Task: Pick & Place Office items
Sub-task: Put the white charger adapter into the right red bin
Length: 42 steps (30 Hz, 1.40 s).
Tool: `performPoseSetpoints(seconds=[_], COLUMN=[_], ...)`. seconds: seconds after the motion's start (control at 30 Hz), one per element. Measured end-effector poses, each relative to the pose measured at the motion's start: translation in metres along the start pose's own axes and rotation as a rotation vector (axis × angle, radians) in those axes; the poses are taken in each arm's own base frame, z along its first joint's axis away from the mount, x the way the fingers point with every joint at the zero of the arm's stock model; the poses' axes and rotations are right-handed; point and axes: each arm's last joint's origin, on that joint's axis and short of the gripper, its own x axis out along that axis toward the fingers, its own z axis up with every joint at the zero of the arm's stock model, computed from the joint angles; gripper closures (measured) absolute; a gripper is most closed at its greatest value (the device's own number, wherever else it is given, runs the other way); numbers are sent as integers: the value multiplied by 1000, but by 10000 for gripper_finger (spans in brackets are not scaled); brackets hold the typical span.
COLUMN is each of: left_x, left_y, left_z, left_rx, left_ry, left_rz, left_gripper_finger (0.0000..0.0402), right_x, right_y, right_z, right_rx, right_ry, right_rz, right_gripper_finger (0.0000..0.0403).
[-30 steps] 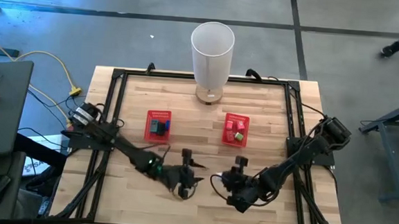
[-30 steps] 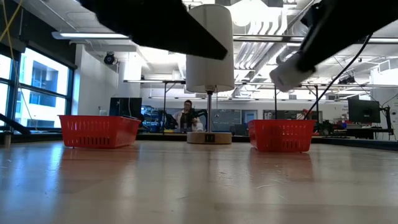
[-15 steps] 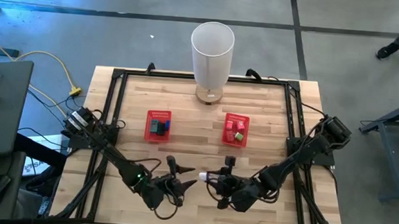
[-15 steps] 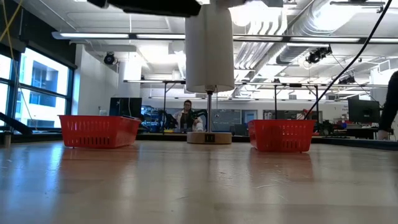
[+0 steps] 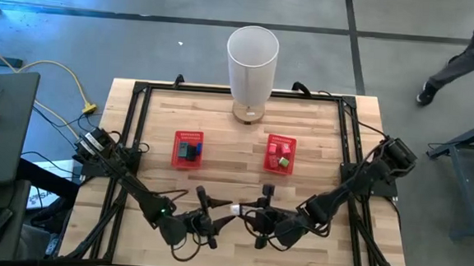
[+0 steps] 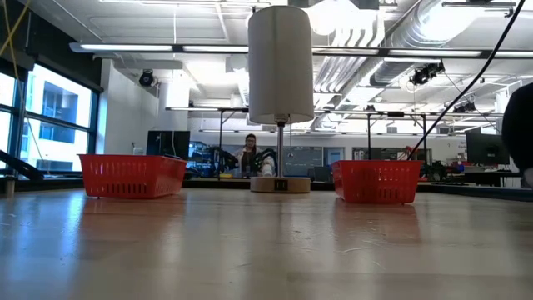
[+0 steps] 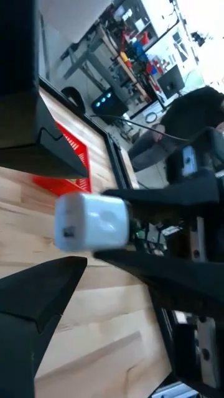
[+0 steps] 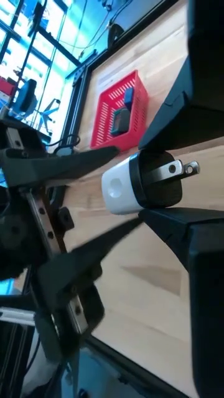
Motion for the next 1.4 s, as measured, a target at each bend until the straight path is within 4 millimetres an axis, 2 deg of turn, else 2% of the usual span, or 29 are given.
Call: performPoseSetpoints(seconds=[0.3,1.07,1.2,1.4], left_x=[4,4,4,4], left_y=[3,2,2,2], left_z=[0,-1,-1,-1], left_rx=[38,98,103,103], left_ry=[-3,8,8,6], left_rz=[7,6,4,-4], left_gripper_finger=[195,196,218,286], right_x=[8,3,3,3], right_y=[-8,-4,-4,-3], right_z=[1,-3,-3,-3], right_rx=[17,-13,-12,-17], right_ry=[12,30,30,33], right_rz=[20,10,13,27], right_gripper_finger=[286,286,285,286])
